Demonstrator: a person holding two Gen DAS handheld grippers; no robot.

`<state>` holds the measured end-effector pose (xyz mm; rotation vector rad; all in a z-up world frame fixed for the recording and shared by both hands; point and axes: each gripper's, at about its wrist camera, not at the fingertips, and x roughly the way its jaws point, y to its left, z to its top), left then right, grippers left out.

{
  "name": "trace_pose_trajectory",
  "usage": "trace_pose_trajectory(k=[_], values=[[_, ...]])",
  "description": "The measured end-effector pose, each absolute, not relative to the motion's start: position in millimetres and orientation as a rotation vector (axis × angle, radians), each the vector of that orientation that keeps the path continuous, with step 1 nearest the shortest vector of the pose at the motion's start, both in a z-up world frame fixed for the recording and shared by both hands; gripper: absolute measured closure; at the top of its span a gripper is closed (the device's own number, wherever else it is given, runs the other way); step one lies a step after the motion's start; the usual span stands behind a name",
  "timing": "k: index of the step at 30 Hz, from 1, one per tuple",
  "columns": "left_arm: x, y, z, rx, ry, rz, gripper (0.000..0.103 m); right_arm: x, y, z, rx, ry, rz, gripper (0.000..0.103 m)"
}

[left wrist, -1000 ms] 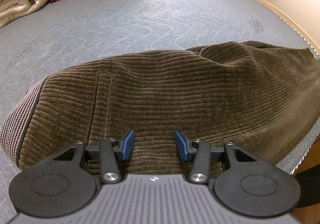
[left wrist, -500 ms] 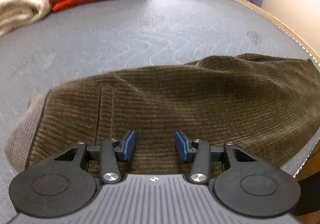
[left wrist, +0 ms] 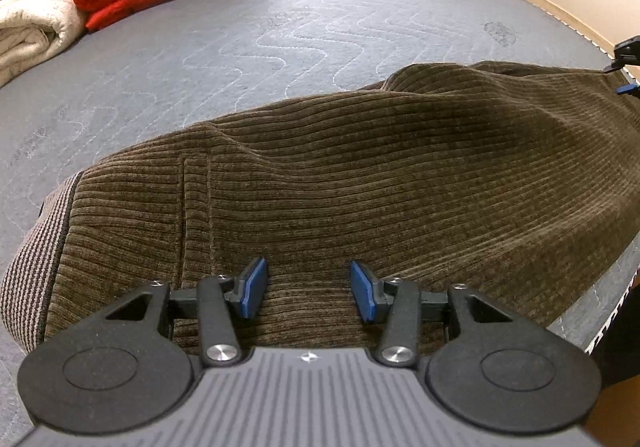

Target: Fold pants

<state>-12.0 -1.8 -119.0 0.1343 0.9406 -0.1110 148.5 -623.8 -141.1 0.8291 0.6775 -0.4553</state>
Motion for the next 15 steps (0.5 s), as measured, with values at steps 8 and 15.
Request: trace_pose_trajectory(k=[8, 15], values=[[-11.0, -8.0, -120.9, 0.142, 0.936, -0.114, 0.049, 189.9, -590.8, -140.8, 0.587, 0.739, -0.624, 0.098], [-14.5, -6.5, -113.2, 0.129, 0.886, -0.101, 0.05, 170.0, -606.2, -104.4, 0.573, 0.398, -0.802, 0.103]])
